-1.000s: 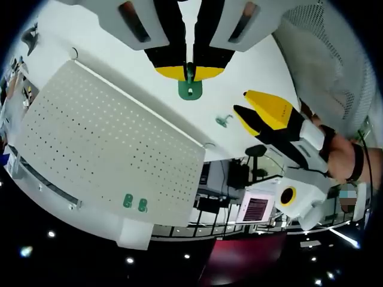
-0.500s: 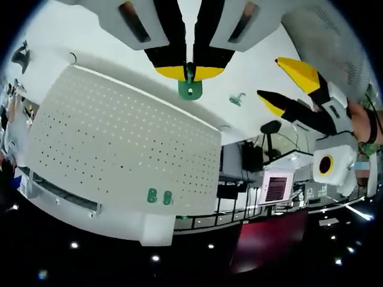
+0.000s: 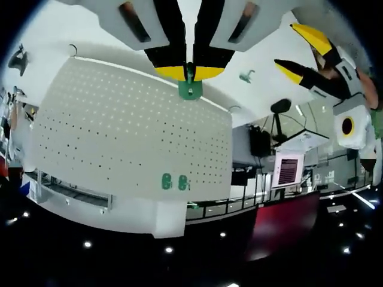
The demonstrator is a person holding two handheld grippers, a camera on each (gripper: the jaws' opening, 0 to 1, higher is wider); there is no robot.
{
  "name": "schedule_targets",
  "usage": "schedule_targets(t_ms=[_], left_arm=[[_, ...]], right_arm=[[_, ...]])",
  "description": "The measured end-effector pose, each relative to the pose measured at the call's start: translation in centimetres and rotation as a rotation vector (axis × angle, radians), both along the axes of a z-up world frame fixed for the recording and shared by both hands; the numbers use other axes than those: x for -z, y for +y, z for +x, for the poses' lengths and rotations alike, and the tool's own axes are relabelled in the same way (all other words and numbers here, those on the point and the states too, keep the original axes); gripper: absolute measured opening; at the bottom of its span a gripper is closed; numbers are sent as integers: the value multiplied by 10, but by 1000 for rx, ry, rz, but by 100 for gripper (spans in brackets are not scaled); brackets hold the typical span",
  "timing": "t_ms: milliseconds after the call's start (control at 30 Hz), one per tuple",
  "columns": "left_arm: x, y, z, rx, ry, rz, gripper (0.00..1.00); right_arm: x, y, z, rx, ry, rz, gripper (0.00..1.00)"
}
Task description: Insert the hook assembly into the mounting plate slot until the hook locks in place.
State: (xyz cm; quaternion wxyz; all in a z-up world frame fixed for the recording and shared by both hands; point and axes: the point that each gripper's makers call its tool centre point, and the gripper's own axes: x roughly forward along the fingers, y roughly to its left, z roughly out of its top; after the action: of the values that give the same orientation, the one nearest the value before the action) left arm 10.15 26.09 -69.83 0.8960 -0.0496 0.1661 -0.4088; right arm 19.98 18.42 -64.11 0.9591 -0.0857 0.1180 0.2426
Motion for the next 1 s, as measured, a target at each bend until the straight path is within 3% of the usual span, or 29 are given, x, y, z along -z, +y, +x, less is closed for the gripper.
schedule_targets(t_ms=[400,667,1000], left_arm=[[-2,2,1,-1,-6,1,44],[-2,2,1,-1,-16,3,46],[-6,5,2,-14,-7,-25,49]], right_arm=[[-15,-3,25,39,-22,32,1],[-27,-6,43,86,-22,102,1],[-39,5,61,104,-27,149,1]])
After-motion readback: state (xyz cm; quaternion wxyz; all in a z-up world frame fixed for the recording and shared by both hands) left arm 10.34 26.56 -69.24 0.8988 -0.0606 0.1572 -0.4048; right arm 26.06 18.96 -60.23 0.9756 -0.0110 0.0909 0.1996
